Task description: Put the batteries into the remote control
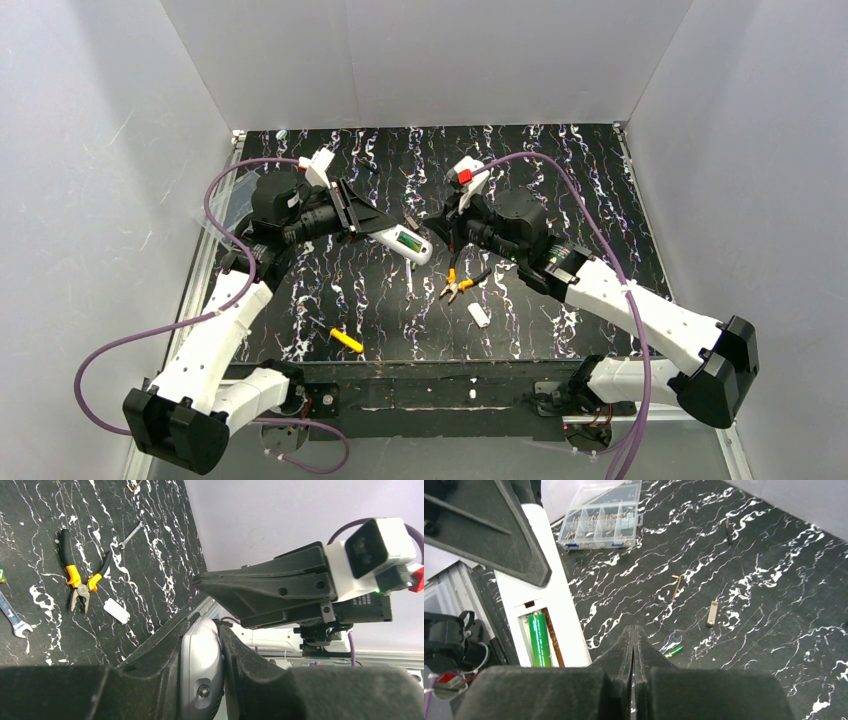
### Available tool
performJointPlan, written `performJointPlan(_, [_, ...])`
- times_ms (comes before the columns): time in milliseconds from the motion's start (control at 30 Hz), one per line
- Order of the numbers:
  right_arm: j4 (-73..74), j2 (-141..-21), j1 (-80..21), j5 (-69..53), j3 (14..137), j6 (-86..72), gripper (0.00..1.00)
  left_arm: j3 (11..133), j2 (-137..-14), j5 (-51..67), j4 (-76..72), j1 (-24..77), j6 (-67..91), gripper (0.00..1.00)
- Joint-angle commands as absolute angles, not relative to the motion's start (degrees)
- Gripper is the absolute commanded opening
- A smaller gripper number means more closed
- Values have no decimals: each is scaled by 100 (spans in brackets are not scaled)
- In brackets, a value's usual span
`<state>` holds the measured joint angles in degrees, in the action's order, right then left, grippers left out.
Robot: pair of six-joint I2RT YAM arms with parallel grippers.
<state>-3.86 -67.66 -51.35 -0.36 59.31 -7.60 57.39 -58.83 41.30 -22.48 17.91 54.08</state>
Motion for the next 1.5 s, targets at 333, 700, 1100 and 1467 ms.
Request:
performJointPlan(333, [-9,-6645,-5124,-984,6093,-831,1,6086,-6013,4465,-2621,1811,5445,0])
performJointPlan(700, [237,-6619,-5147,-1236,6064,-792,1,6058,-6047,4386,-2602,1815,5423,0])
performJointPlan(1100, [264,-6736,-5294,-1357,6195,-790,1,5992,-6057,4367,-2687,1812,5485,0])
performJointPlan(1467, [248,-6876,-5452,-1400,6349,-760,1,5927,-6041,4342,-2693,1813,5493,0])
